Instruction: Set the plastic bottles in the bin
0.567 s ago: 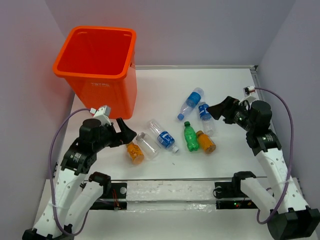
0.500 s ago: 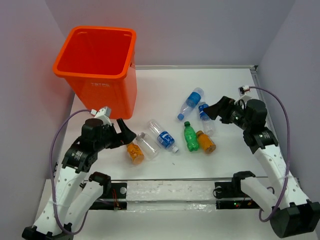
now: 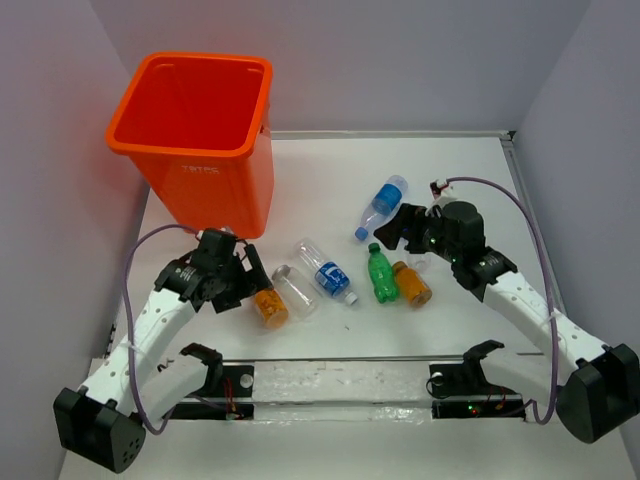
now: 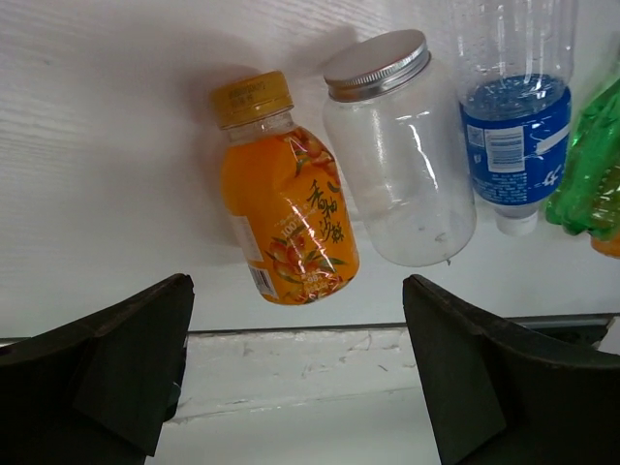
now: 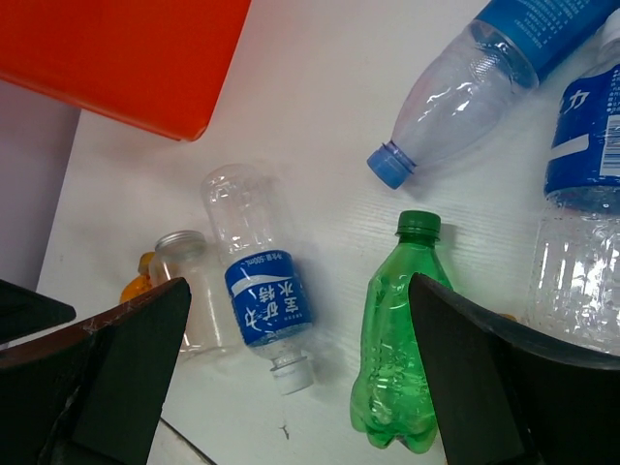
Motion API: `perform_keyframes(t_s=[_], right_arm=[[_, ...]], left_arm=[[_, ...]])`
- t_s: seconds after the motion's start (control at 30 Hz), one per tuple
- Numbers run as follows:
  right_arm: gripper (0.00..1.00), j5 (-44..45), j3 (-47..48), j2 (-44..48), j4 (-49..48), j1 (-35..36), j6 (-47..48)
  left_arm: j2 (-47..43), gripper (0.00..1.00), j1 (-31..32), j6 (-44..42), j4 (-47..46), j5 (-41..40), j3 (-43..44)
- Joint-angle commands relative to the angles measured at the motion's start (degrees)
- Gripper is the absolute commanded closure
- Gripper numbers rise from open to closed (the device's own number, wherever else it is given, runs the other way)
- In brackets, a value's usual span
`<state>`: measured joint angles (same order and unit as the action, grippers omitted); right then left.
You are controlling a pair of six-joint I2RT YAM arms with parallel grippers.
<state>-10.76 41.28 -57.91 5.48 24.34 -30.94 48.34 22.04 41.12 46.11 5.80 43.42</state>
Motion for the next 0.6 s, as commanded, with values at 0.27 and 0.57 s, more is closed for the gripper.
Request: perform_keyframes(t_s=[0.27,0.57], right_arm=[[0.00,6.4,-2.1,-0.4,-4.9,1.5,1.3],[0.00,5.9,-2.8,0.0,-7.1,1.5,0.6]], left_arm=[[12.2,0.01,2.3,3.1,-2.1,1.3,-3.3],[16.9,0.03,2.5,5.2,-6.2,-0.3,-6.2]])
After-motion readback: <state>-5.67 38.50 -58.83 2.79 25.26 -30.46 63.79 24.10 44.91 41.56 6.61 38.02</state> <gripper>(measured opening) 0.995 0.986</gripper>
